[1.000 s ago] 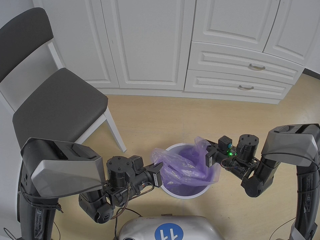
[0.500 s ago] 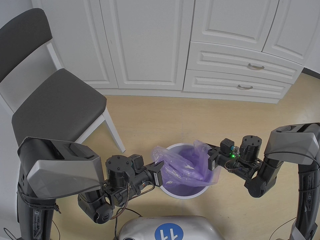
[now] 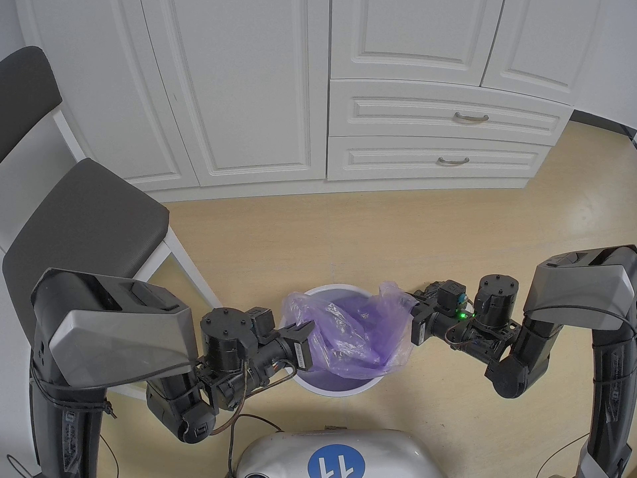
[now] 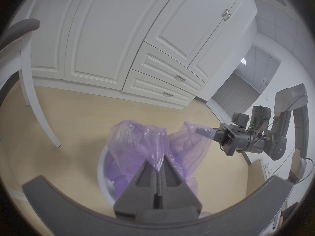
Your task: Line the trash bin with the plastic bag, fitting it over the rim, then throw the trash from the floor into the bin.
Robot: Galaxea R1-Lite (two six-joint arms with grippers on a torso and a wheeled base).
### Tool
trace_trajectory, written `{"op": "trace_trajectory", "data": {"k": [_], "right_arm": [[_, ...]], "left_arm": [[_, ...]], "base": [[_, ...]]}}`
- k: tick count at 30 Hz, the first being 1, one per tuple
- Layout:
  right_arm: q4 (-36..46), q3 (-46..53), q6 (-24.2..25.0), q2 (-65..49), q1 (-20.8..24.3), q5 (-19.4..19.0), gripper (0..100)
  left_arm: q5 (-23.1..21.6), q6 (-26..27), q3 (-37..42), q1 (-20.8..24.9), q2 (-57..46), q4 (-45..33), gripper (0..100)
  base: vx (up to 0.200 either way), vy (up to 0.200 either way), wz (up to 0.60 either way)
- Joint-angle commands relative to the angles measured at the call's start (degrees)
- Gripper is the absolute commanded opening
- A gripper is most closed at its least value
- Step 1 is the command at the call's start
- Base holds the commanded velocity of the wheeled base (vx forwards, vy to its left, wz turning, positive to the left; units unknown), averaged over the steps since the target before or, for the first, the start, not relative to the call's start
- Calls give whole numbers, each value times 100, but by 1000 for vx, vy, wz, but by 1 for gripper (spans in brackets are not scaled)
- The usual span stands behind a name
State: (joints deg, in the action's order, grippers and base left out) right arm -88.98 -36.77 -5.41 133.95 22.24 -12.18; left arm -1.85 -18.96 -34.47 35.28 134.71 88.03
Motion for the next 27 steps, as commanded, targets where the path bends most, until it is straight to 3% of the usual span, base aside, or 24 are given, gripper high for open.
{"op": "trace_trajectory", "data": {"k": [1,10,17,23,27], "right_arm": [[-102,-24,374,-53,97,5,0],[-102,-164,506,-97,-167,93,0],[724,143,-417,-466,-571,233,0],[812,609,-1392,-466,-721,242,0],[865,759,-1621,-528,-791,242,0]], "left_arm": [[-17,15,336,-294,-252,4,0],[-78,111,916,-1023,-524,-5,0],[-650,454,1224,-1392,-252,-23,0],[-650,867,1277,-1603,-23,-23,0],[-650,920,1329,-1717,-67,-23,0]], "base": [[0,0,0],[0,0,0],[0,0,0],[0,0,0],[0,0,0]]}}
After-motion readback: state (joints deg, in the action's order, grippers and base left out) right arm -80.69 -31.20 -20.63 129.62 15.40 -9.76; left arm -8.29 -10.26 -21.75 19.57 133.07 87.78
